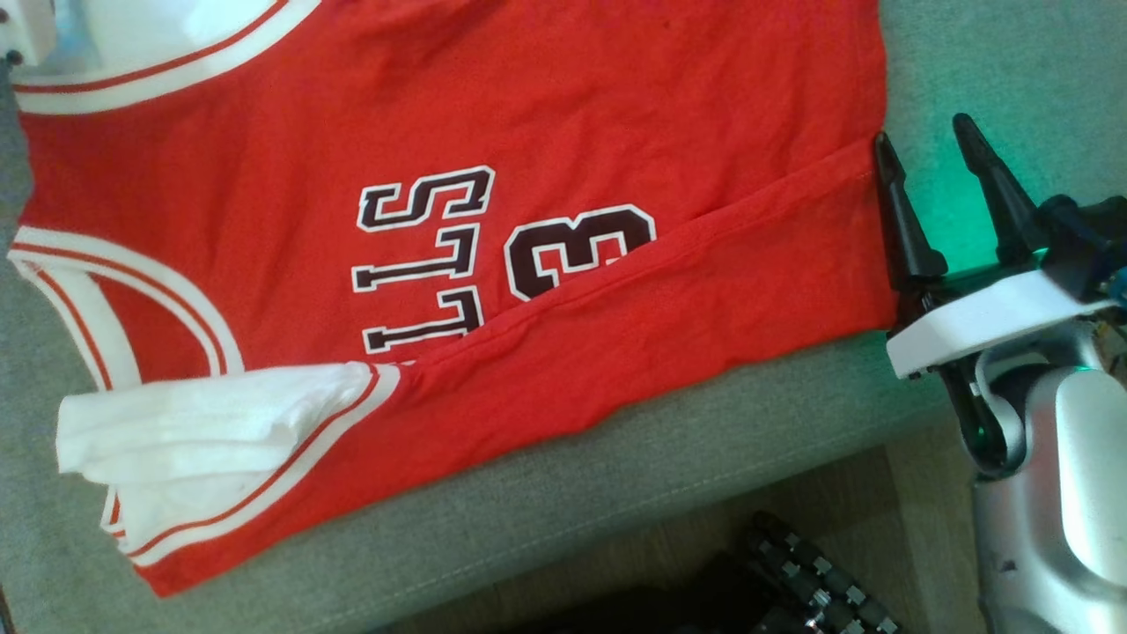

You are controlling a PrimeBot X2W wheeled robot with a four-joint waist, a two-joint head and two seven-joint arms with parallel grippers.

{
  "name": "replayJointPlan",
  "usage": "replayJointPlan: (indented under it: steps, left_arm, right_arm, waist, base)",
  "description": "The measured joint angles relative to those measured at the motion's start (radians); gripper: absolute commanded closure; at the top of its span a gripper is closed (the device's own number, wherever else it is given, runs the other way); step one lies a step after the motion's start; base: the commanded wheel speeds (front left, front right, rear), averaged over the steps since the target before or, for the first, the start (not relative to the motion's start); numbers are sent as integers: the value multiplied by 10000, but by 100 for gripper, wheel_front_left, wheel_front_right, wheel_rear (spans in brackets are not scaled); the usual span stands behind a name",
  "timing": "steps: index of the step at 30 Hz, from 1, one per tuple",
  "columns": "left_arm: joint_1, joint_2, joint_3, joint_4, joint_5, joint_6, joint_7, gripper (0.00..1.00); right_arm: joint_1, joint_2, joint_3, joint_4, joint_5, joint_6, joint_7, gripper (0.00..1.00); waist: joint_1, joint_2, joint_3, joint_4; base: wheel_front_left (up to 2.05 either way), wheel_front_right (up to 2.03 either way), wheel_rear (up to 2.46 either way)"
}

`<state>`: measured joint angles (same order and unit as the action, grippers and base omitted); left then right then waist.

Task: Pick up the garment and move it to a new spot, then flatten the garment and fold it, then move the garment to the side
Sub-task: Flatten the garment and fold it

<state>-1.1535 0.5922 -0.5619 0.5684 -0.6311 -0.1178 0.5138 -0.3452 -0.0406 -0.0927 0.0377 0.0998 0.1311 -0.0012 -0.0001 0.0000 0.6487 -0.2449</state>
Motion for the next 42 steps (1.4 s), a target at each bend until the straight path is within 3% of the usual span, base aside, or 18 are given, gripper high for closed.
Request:
replayJointPlan:
  steps: [1, 2, 7, 14, 22, 30, 40, 42]
  left_arm:
    - [0, 0, -12, 19, -23, -25, 69, 71]
    - [-3, 0, -33, 33, -56, -27, 151, 100]
    - [-1, 2, -77, 115, -52, -50, 194, 100]
    - [248, -6, -113, 497, -36, 31, -815, 100]
    - [316, -190, -299, 621, -44, -25, -1383, 100]
    - [368, -217, -456, 671, -56, -58, -1473, 100]
    - [360, -410, -725, 688, -157, -67, -1476, 100]
    - [356, -433, -750, 709, -159, -67, -1551, 100]
  right_arm:
    - [-2, 0, -12, 4, 19, 0, -4, 0]
    - [-10, 0, -15, 10, 52, 0, -4, 0]
    - [-171, 0, 0, 82, 82, 0, -2, 0]
    - [-1367, -4, 426, 742, 556, 2, 771, 0]
    - [-3483, -54, 616, 3166, 1028, 0, 2075, 0]
    - [-5307, -115, 788, 5766, 744, 0, 3003, 0]
    - [-6737, -155, 299, 8395, 125, 0, 2727, 0]
    - [-6934, -157, 261, 8732, 100, 0, 2456, 6]
  waist:
    - [0, 0, -9, -13]
    - [0, 0, -19, -25]
    - [1, 0, -128, -74]
    - [0, 0, -641, -80]
    - [0, 0, -1295, 193]
    - [1, 0, -1514, 450]
    - [1, 0, -1425, 724]
    - [1, 0, -1411, 761]
  base:
    - [0, 0, 0]
    - [0, 0, 0]
    - [0, 0, 0]
    - [0, 0, 0]
    - [0, 0, 0]
    - [0, 0, 0]
    - [0, 0, 0]
    - [0, 0, 0]
